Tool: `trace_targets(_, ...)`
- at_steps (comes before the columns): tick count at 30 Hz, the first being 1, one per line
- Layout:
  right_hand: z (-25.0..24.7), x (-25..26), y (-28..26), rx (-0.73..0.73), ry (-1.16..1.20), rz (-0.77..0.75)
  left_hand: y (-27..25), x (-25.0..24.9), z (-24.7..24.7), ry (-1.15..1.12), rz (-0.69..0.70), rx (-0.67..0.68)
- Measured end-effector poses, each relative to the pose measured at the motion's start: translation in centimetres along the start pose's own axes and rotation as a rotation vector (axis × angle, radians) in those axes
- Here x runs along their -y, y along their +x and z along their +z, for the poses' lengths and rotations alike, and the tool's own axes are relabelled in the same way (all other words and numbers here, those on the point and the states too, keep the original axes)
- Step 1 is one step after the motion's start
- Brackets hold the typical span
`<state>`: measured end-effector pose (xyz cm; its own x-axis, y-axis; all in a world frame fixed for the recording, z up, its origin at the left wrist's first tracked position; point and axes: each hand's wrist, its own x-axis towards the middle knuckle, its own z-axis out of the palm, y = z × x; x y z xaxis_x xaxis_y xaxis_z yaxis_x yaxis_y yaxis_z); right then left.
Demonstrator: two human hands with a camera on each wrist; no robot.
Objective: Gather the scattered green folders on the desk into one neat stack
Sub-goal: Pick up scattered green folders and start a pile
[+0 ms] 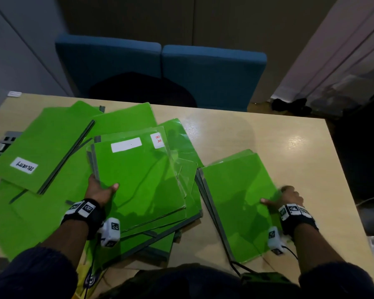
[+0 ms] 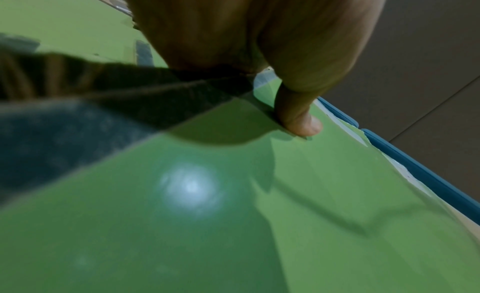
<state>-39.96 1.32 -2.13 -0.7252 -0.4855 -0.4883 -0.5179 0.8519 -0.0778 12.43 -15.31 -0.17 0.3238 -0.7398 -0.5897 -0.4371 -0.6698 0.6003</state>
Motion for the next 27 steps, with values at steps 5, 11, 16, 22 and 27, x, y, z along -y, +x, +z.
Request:
trace_targets(5, 0.8, -0.9, -0.8, 0.124, 0.034, 0.101, 0.3, 0.0, -0.1, 0.017, 0.01, 0.018)
trace_targets(11, -0.6, -0.8, -3.0, 0.081, 0.479, -0.03, 0.4, 0.2, -0.2, 0.042, 0.036, 0.02)
trace_targets(16, -3.5, -0.8, -5.5, 0.026, 0.896, -0.116, -0.1, 0.2, -0.3, 0.026, 0.038, 0.027)
trace_targets(22, -8.9, -0.3, -8.8, -0.042, 1.178, -0.183, 0.0, 0.3, -1.0, 0.041, 0.082, 0.062)
trace_targets(27, -9.8, 6.1, -10.0, -0.118, 1.261, -0.217, 0.1, -0.2, -1.3, -0.01, 0.088, 0.089)
